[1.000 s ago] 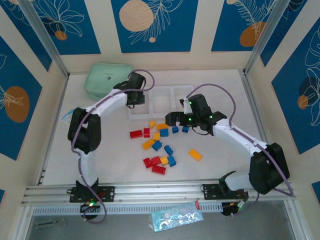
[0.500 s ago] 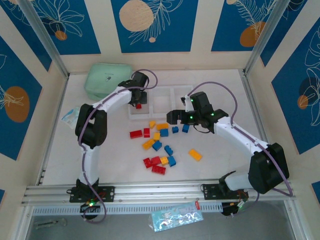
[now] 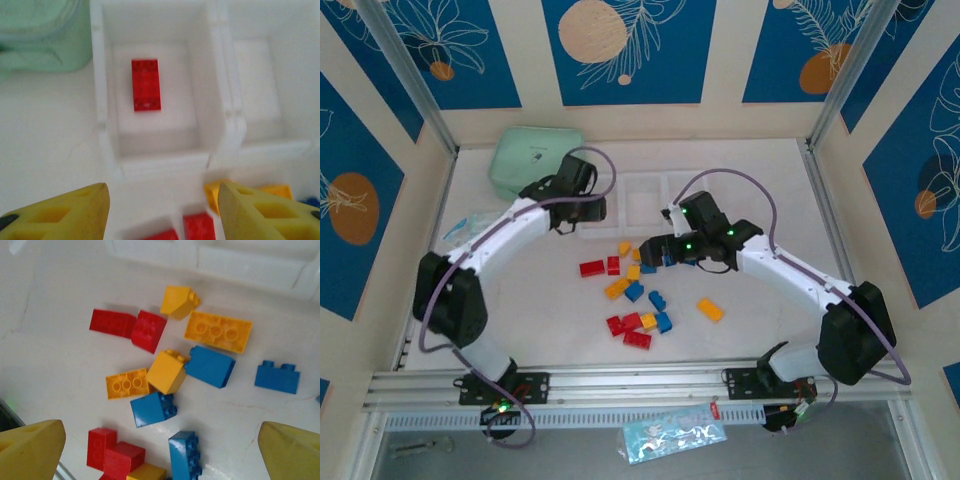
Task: Sort the legos into containers by color
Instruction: Place the lego in the container, then pick up the lego from the center of the table.
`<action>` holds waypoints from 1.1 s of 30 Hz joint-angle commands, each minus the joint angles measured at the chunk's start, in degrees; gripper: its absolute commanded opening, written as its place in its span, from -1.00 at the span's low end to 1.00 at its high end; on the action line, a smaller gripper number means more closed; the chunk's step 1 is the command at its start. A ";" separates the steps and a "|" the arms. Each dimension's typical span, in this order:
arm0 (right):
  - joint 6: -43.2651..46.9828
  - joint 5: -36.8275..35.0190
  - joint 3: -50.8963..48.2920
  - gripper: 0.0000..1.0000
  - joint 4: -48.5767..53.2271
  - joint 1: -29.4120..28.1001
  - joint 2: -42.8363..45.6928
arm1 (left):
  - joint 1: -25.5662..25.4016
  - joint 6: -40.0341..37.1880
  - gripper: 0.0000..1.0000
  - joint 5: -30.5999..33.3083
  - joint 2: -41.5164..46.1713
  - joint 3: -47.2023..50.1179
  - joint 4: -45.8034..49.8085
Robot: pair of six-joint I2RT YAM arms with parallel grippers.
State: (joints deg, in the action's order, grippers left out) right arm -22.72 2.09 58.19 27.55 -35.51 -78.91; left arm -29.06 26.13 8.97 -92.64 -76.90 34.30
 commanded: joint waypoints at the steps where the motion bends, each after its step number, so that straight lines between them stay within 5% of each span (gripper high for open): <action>1: -1.45 -0.86 0.81 0.98 1.94 -2.01 -0.91 | -0.49 0.86 0.28 -2.60 3.61 6.10 2.00; 15: -4.26 -2.90 -0.71 0.98 -0.54 -3.24 -1.17 | -3.46 8.45 0.86 -5.00 4.71 19.11 -2.53; 33: -3.30 -3.08 -1.06 0.98 -0.57 -1.50 -0.45 | -3.81 12.20 0.78 -1.15 -5.71 19.04 -8.00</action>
State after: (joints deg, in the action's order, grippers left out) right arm -26.15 -1.30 58.00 27.46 -37.32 -80.09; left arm -32.18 37.58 5.69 -97.51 -58.26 26.39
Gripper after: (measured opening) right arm 0.990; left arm 0.901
